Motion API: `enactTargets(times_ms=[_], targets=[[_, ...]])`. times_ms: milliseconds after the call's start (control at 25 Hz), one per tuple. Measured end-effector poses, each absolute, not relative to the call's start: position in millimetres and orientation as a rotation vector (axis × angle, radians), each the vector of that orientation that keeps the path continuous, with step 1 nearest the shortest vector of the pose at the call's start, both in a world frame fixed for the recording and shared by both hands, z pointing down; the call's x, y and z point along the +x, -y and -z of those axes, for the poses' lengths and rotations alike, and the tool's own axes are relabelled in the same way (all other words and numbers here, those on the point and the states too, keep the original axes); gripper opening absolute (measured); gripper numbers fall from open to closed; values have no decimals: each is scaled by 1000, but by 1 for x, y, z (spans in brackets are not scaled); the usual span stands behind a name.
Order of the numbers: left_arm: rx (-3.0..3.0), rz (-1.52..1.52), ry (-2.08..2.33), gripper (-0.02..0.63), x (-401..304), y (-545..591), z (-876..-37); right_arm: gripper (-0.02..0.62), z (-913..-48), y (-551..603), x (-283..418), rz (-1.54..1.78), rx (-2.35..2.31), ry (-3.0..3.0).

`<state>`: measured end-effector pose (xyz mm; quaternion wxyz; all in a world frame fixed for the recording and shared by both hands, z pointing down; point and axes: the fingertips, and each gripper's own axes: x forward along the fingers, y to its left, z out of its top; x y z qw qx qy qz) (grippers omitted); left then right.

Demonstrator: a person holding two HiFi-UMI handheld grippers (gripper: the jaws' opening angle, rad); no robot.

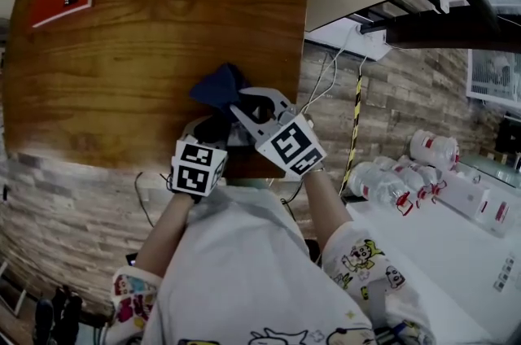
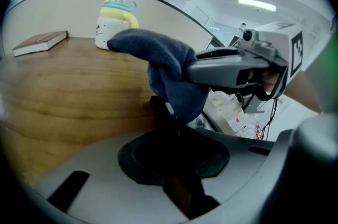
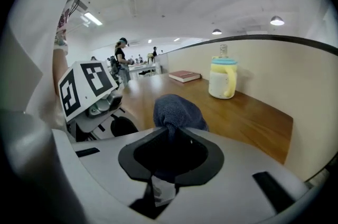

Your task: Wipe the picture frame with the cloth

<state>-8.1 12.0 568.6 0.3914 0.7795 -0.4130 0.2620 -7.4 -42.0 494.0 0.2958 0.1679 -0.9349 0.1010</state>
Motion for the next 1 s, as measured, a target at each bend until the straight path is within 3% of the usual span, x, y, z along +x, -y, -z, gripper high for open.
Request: enactTargets(times_ms=[440, 1000], targets=[[1965, -649, 1067, 86, -10, -11, -570, 46, -544, 32, -23, -94, 144, 2326], [1958, -644, 1078, 84, -11, -13, -572, 46, -548, 32, -13, -98, 149, 2297]])
